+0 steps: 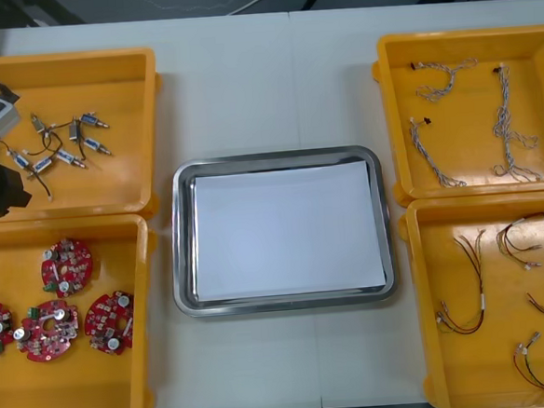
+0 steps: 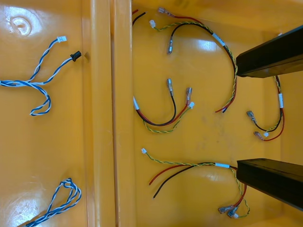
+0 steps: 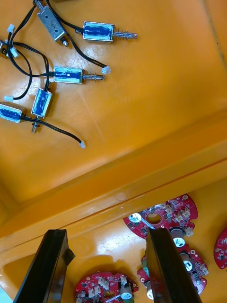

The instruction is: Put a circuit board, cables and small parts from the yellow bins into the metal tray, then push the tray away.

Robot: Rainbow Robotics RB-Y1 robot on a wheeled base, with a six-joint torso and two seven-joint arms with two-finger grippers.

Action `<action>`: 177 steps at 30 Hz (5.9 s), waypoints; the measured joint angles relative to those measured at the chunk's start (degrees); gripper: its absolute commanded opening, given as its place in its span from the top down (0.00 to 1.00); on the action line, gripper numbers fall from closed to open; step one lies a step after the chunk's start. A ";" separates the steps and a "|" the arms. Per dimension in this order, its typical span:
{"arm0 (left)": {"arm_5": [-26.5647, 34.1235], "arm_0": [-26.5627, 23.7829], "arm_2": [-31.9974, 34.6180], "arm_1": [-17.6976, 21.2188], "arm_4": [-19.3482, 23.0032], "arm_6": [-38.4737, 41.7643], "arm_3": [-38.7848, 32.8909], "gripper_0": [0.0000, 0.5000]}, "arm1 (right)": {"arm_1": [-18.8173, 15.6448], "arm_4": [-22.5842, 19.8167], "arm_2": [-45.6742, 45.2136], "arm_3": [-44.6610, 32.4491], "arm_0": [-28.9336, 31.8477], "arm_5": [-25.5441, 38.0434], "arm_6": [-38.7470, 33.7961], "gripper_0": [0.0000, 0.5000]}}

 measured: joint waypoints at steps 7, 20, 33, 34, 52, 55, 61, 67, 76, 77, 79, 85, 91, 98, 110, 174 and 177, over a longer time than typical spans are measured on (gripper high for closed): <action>0.00 0.00 0.00 0.00 0.00 0.00 0.00 0.01 | 0.00 0.00 0.00 0.00 0.00 0.00 0.00 0.00; 0.00 0.01 0.00 0.00 0.16 0.00 -0.06 0.00 | -0.73 -4.82 1.66 0.01 3.23 0.00 -0.05 0.00; 0.00 0.00 0.42 0.00 2.38 0.00 -0.89 0.00 | -1.76 -5.21 1.94 -0.45 10.69 -6.57 -0.49 0.00; 0.00 0.00 0.75 0.00 2.70 0.00 -0.89 0.00 | -1.76 -4.99 1.95 -0.86 11.54 -7.20 -0.49 0.00; 0.00 11.52 10.30 2.79 9.23 0.31 -4.63 0.00 | -1.84 -0.11 4.62 -6.60 22.55 -15.47 -3.33 0.00; 0.00 14.51 12.49 2.83 9.56 0.33 -6.50 0.00 | -1.84 0.64 5.69 -6.62 23.83 -16.90 -6.20 0.00; 0.00 19.67 15.55 2.84 10.64 1.34 -8.93 0.00 | -2.08 4.79 9.78 -6.66 25.23 -20.17 -9.99 0.00; 0.00 26.33 16.57 2.86 15.25 12.76 -10.65 0.00 | -2.84 7.40 13.94 -6.70 26.19 -23.92 -13.51 0.00; -0.06 31.66 18.68 2.33 16.90 20.65 -11.00 0.00 | -3.55 9.12 16.86 -6.71 27.75 -27.16 -17.39 0.00; -0.20 31.73 18.95 2.13 16.88 20.65 -11.06 0.00 | -3.56 9.12 16.86 -6.70 27.99 -27.52 -17.39 0.00; -1.48 32.06 19.20 1.75 16.76 20.65 -11.19 0.00 | -3.58 9.12 16.87 -6.59 28.41 -28.33 -17.39 0.00; -7.77 34.41 19.04 1.31 14.84 20.65 -11.25 0.00 | -3.59 9.19 16.95 -5.07 29.17 -30.64 -17.39 0.00; -12.13 36.71 16.91 1.21 11.44 20.65 -11.26 0.00 | -3.59 9.38 16.98 -3.18 29.79 -32.66 -17.39 0.00; -17.06 39.29 14.74 1.19 10.48 20.65 -11.24 0.00 | -3.60 10.37 17.92 -1.31 30.00 -34.72 -17.39 0.00; -23.74 43.27 12.00 0.98 10.28 20.65 -11.21 0.00 | -3.61 10.59 20.98 -0.27 30.03 -37.17 -17.39 0.00; -25.70 35.15 -0.54 -5.78 -1.54 22.32 -9.33 0.00 | 0.93 10.01 22.69 1.14 10.31 -18.80 -21.80 1.00; -25.72 35.15 -0.79 -5.80 -1.71 22.32 -9.21 0.00 | 2.68 11.38 22.69 1.15 10.20 -17.95 -21.80 1.00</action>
